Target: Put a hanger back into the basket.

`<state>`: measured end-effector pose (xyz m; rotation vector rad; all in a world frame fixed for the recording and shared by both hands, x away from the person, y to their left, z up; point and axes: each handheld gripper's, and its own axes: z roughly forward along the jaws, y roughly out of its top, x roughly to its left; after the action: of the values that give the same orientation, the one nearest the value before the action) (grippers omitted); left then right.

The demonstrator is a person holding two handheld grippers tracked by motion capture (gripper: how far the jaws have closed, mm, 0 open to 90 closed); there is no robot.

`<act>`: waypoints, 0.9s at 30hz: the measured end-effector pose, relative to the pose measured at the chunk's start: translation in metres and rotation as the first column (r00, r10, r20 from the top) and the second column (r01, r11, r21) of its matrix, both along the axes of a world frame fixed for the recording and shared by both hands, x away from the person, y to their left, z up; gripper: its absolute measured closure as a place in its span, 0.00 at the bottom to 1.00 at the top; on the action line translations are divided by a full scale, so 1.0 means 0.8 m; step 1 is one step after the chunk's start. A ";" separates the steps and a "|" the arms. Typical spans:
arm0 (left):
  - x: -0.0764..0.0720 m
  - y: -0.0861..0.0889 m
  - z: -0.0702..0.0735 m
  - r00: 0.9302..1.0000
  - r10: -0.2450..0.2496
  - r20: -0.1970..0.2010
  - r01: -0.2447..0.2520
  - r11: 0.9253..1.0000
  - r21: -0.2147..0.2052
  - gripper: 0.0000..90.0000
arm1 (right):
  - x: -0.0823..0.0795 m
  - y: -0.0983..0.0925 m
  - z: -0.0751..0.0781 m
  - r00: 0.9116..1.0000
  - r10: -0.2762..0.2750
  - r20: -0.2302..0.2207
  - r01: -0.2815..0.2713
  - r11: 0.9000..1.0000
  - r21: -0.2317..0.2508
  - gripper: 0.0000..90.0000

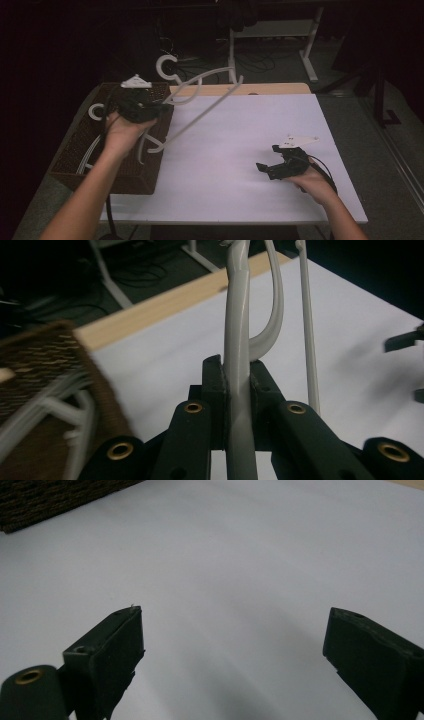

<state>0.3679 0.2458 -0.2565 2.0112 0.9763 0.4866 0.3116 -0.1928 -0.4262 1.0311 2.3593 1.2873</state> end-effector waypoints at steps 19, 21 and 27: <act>0.002 0.205 -0.010 0.977 0.211 0.025 -0.213 0.971 0.109 0.90 | -0.001 -0.007 -0.005 1.000 -0.010 -0.006 0.010 1.000 -0.008 0.08; 0.004 0.215 -0.023 0.975 0.223 0.008 -0.222 0.968 0.116 0.90 | 0.000 -0.007 -0.005 1.000 -0.011 -0.008 0.011 1.000 -0.010 0.08; 0.011 0.227 -0.052 0.973 0.228 -0.036 -0.220 0.962 0.160 0.90 | 0.002 -0.005 -0.006 1.000 -0.008 -0.009 0.008 1.000 -0.014 0.08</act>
<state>0.3768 0.4276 -0.2982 2.0705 1.2415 0.6510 0.3129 -0.1968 -0.4310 1.0436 2.3651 1.2639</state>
